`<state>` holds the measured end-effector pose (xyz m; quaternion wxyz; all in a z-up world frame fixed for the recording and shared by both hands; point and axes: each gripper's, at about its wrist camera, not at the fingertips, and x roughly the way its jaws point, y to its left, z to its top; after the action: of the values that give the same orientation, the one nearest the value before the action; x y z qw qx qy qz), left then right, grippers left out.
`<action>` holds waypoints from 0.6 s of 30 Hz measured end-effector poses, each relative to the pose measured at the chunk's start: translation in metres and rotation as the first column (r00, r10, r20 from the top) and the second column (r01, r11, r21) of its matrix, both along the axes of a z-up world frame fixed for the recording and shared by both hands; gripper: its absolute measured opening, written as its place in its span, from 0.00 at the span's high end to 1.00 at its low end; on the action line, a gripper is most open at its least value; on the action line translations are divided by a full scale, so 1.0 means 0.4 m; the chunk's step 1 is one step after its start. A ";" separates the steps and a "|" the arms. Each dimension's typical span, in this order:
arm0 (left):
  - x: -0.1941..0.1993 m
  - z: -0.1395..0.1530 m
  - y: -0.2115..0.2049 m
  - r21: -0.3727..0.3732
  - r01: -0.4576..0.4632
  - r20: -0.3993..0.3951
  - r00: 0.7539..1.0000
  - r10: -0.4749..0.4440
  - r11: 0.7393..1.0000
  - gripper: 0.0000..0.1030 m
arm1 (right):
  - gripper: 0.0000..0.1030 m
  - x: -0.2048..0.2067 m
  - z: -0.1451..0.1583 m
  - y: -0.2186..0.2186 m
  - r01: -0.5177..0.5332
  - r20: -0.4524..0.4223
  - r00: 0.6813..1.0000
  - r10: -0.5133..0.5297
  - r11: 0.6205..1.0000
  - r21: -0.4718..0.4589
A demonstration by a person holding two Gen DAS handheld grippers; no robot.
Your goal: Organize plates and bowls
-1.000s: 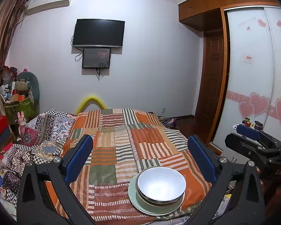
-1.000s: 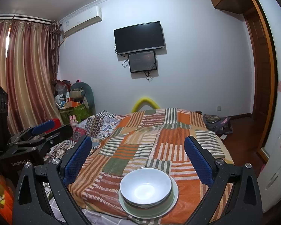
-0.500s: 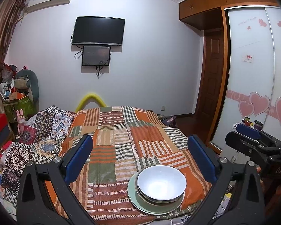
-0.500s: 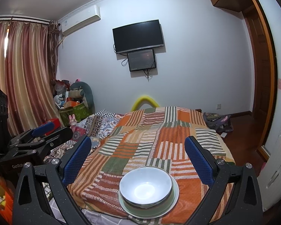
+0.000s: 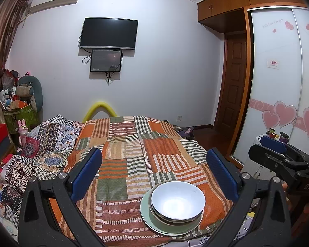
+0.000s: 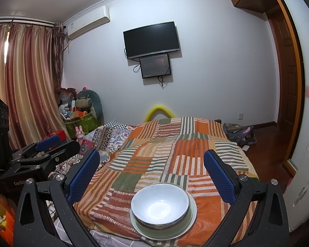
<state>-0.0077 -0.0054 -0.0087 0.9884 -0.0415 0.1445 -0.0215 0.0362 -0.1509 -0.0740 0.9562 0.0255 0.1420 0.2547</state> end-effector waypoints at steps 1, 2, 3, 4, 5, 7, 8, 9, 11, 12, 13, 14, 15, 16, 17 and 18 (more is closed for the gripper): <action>0.000 -0.001 -0.001 0.001 0.000 0.000 1.000 0.000 1.000 0.00 | 0.02 0.001 -0.001 0.000 0.000 -0.001 1.000 0.000 1.000 0.000; 0.001 -0.003 -0.002 0.001 0.001 -0.001 1.000 -0.001 1.000 0.00 | 0.02 0.001 0.000 0.000 -0.001 -0.001 1.000 0.001 1.000 0.001; 0.001 -0.004 -0.003 0.001 0.001 -0.001 1.000 -0.001 1.000 0.00 | 0.02 0.001 -0.002 0.000 -0.001 -0.001 1.000 0.001 1.000 0.001; 0.001 -0.005 -0.003 0.001 0.001 -0.001 1.000 -0.001 1.000 0.00 | 0.02 0.001 -0.002 0.000 -0.001 -0.001 1.000 0.001 1.000 0.000; 0.001 -0.004 -0.003 0.000 0.001 -0.001 1.000 -0.001 1.000 0.00 | 0.02 0.001 -0.003 0.000 -0.001 -0.001 1.000 0.001 1.000 0.001; 0.001 -0.004 -0.003 0.001 0.002 0.000 1.000 -0.002 1.000 0.00 | 0.02 0.002 -0.002 0.000 -0.002 -0.001 1.000 0.002 1.000 0.001; 0.001 -0.003 -0.005 0.001 0.002 0.000 1.000 -0.002 1.000 0.00 | 0.01 0.002 -0.002 0.000 -0.002 -0.002 1.000 0.002 1.000 0.001; 0.001 -0.002 -0.006 0.002 0.003 0.000 1.000 -0.003 1.000 0.00 | 0.01 0.001 -0.002 0.000 -0.002 -0.002 1.000 0.002 1.000 0.001; 0.001 -0.001 -0.008 0.003 0.006 0.001 1.000 -0.006 1.000 0.00 | 0.01 0.001 -0.001 0.000 -0.002 0.000 1.000 0.002 1.000 0.001; 0.001 0.000 -0.009 0.003 0.007 0.001 1.000 -0.007 1.000 0.00 | 0.01 0.002 -0.003 0.000 0.000 -0.001 1.000 0.000 1.000 0.001; 0.001 0.000 -0.010 0.004 0.008 0.001 1.000 -0.008 1.000 0.00 | 0.01 0.003 -0.003 0.000 0.001 -0.002 1.000 -0.001 1.000 0.003; 0.001 0.001 -0.011 0.003 0.011 0.000 1.000 -0.011 1.000 0.00 | 0.01 0.004 -0.002 -0.001 0.002 -0.003 1.000 -0.002 1.000 0.005; 0.001 0.002 -0.011 0.002 0.014 0.000 1.000 -0.014 1.000 0.00 | 0.01 0.004 -0.005 -0.002 0.002 -0.004 1.000 -0.002 1.000 0.006; 0.000 0.002 -0.011 0.000 0.018 0.000 1.000 -0.018 1.000 0.00 | 0.01 0.004 -0.006 -0.003 0.004 -0.005 1.000 -0.004 1.000 0.007; -0.001 0.002 -0.012 -0.001 0.021 0.002 1.000 -0.021 1.000 0.00 | 0.01 0.003 -0.007 -0.004 0.004 -0.005 1.000 -0.004 1.000 0.008; -0.001 0.002 -0.014 -0.001 0.022 0.002 1.000 -0.022 1.000 0.00 | 0.01 0.004 -0.007 -0.004 0.005 -0.006 1.000 -0.005 1.000 0.009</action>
<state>-0.0082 -0.0112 -0.0079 0.9882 -0.0402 0.1440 -0.0325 0.0377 -0.1525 -0.0770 0.9563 0.0309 0.1436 0.2527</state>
